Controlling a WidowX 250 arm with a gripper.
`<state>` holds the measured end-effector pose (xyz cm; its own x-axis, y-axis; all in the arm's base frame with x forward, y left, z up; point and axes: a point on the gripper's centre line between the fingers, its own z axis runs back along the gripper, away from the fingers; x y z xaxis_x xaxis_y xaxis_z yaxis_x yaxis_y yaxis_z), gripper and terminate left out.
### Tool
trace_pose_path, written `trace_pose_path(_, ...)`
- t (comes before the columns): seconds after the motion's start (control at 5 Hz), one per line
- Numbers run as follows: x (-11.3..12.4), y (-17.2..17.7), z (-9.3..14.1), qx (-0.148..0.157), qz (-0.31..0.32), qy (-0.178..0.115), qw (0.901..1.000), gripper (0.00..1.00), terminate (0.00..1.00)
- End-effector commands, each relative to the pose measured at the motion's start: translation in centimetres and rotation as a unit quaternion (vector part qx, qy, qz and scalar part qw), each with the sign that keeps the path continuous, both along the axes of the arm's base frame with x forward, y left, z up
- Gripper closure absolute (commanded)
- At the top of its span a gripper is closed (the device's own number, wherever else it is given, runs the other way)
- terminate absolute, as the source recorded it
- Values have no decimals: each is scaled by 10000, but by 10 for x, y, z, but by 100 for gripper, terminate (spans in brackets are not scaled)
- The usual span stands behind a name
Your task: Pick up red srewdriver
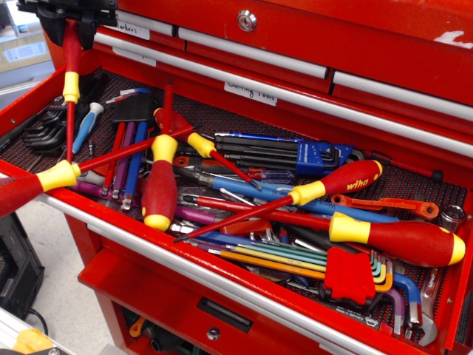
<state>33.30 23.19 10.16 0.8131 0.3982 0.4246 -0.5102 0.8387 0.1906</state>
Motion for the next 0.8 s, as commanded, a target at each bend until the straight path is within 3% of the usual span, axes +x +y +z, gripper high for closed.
trace_pose_path(0.0, 9, 19, 12, 291, -284, -242, 9989, 100, 0)
trace_pose_path(0.6, 34, 54, 89, 1032, -575, -166, 9929, 100, 0)
